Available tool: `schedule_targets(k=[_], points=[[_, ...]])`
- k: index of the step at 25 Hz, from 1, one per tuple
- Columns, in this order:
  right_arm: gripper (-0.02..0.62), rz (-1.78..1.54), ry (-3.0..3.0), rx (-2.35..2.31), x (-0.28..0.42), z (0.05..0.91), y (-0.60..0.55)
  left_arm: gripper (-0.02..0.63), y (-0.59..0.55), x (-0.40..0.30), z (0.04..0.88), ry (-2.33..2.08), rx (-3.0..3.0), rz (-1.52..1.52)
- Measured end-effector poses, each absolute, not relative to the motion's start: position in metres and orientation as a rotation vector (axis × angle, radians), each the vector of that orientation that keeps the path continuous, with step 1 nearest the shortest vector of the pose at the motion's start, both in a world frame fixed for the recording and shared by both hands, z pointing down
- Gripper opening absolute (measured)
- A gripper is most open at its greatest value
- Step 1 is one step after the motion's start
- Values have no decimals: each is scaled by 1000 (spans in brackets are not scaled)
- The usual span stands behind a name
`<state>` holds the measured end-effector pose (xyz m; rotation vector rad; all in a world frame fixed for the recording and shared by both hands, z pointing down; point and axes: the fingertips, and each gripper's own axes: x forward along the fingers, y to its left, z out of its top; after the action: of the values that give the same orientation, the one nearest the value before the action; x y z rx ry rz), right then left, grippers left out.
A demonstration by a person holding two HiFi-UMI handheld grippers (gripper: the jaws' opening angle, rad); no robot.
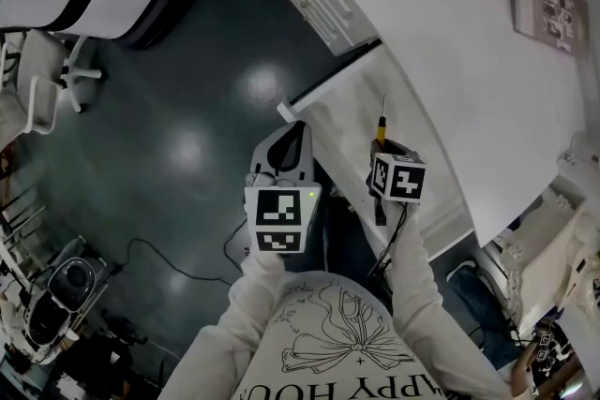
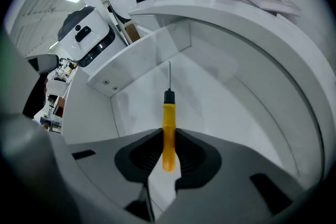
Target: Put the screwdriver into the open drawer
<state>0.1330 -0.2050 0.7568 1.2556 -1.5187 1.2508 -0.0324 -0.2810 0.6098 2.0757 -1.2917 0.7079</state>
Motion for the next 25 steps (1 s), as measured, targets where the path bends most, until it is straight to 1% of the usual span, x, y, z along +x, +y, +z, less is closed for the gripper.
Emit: schedule_targets(k=[17, 18, 22, 25], points=[[69, 1271, -1452, 1255, 135, 774, -208, 8, -280, -36, 614, -1288, 2055, 701], [72, 1275, -1459, 1260, 135, 773, -209, 8, -279, -36, 614, -1288, 2055, 700], [118, 1289, -1497, 1273, 135, 764, -213, 8, -280, -35, 609, -1296, 2062, 688], [121, 1263, -1523, 1301, 138, 747, -218, 8, -280, -35, 601, -1309, 2067, 678]])
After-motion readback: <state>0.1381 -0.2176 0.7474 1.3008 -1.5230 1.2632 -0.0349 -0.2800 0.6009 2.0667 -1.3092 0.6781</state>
